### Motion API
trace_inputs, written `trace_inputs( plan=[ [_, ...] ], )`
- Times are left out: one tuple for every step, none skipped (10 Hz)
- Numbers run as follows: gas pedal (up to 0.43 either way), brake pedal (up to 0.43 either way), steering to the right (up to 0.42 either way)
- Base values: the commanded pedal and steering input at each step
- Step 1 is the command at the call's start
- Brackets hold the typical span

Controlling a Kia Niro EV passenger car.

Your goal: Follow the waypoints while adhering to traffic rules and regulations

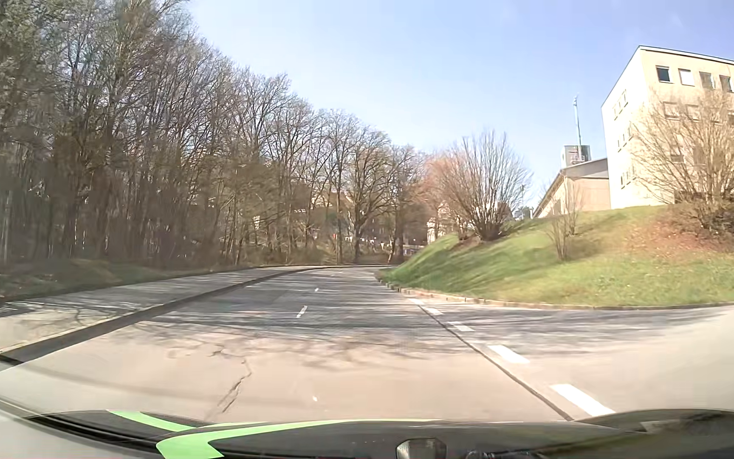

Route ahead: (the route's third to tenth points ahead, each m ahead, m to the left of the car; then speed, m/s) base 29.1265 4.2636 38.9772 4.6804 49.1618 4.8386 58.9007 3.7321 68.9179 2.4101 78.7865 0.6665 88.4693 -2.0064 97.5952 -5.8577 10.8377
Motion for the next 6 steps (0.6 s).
trace_inputs(
  plan=[
    [0.37,0.0,-0.035],
    [0.37,0.0,-0.035],
    [0.37,0.0,-0.033],
    [0.37,0.0,-0.03],
    [0.37,0.0,-0.027],
    [0.37,0.0,-0.026]
  ],
)
